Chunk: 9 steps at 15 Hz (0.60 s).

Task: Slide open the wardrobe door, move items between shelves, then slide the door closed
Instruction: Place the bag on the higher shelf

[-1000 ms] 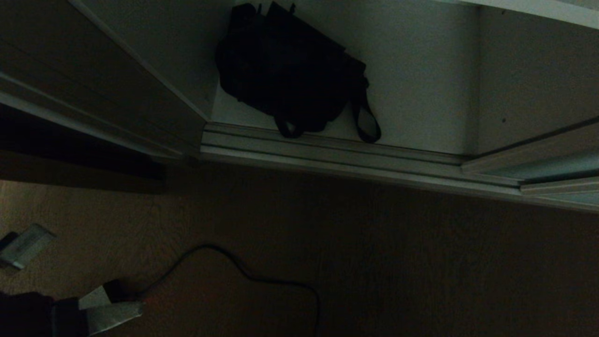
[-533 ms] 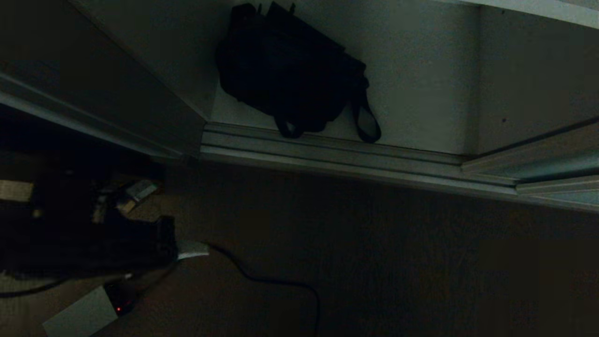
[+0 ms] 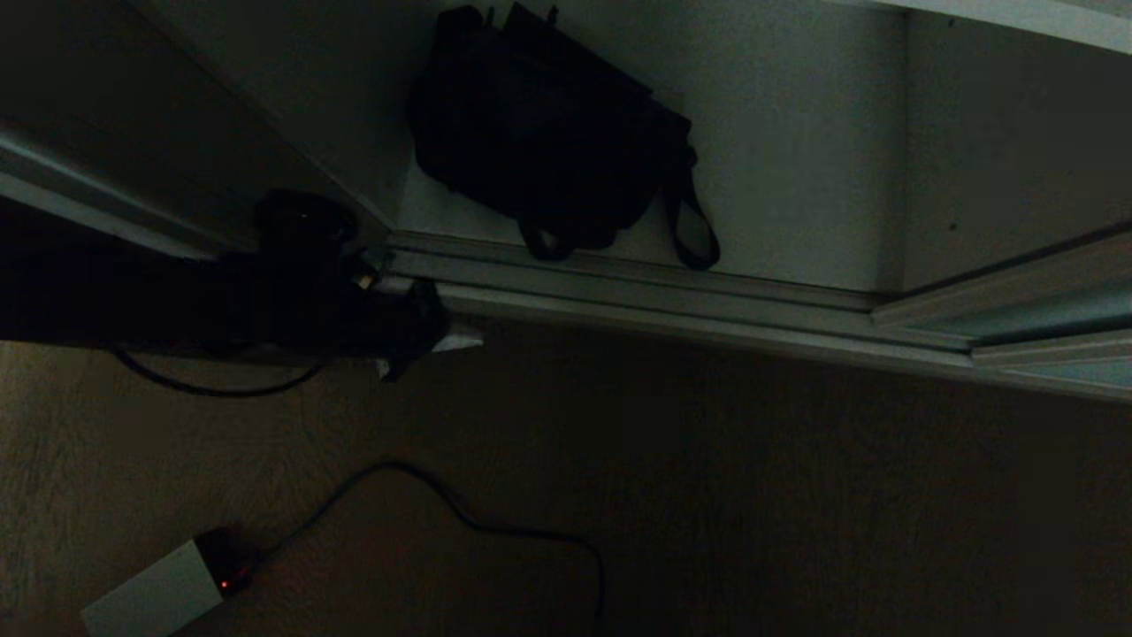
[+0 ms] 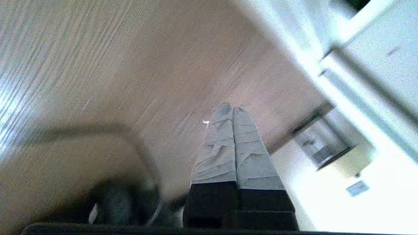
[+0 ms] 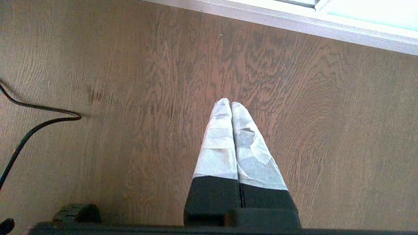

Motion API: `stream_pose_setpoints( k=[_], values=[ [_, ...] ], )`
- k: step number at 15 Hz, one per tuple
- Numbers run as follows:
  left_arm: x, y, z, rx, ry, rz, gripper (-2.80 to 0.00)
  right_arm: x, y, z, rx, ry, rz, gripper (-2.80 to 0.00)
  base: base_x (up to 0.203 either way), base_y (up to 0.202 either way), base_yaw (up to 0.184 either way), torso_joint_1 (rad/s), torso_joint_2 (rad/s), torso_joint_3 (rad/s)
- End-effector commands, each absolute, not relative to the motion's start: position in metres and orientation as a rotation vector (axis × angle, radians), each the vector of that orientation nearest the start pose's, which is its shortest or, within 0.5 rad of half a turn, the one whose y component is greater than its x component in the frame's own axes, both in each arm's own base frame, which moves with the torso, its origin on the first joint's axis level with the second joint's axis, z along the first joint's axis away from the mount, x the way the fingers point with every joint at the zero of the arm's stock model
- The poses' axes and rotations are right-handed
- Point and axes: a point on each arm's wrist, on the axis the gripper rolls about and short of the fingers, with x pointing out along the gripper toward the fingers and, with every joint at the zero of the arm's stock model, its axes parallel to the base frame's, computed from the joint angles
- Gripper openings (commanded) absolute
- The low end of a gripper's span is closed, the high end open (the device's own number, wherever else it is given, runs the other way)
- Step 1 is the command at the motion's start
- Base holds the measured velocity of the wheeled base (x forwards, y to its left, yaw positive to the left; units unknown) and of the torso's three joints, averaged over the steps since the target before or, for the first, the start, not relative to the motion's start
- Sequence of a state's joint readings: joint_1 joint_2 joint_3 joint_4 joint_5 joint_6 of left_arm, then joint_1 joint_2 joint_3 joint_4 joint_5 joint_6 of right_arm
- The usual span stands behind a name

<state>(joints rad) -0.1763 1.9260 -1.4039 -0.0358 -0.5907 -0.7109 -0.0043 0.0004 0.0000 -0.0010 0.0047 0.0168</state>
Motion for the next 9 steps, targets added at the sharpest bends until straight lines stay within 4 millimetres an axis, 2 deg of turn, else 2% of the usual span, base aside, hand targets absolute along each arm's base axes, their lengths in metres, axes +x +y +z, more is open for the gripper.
stream_pose_setpoints(
  k=[1,3,6,7,9],
  values=[
    [0.396,-0.088,0.209,-0.786,0.708,-0.562,-2.8,-0.023,0.0,0.076,0.017,-0.002,0.002,-2.8,0.0,0.0,0.0,0.0,0.0,0.0],
    [0.406,-0.095,0.224,-0.792,0.627,-0.556,-2.8,-0.023,0.0,0.076,0.017,-0.003,0.0,-2.8,0.0,0.0,0.0,0.0,0.0,0.0],
    [0.418,-0.12,0.244,-0.767,0.492,-0.533,-2.8,-0.023,0.0,0.076,0.017,-0.002,0.001,-2.8,0.0,0.0,0.0,0.0,0.0,0.0],
    [0.423,-0.128,0.246,-0.763,0.454,-0.528,0.0,-0.023,0.0,0.076,0.017,-0.002,0.001,-2.8,0.0,0.0,0.0,0.0,0.0,0.0],
    [0.432,-0.136,0.244,-0.76,0.391,-0.55,0.0,-0.023,0.0,0.076,0.017,-0.002,0.001,-2.8,0.0,0.0,0.0,0.0,0.0,0.0]
  ],
)
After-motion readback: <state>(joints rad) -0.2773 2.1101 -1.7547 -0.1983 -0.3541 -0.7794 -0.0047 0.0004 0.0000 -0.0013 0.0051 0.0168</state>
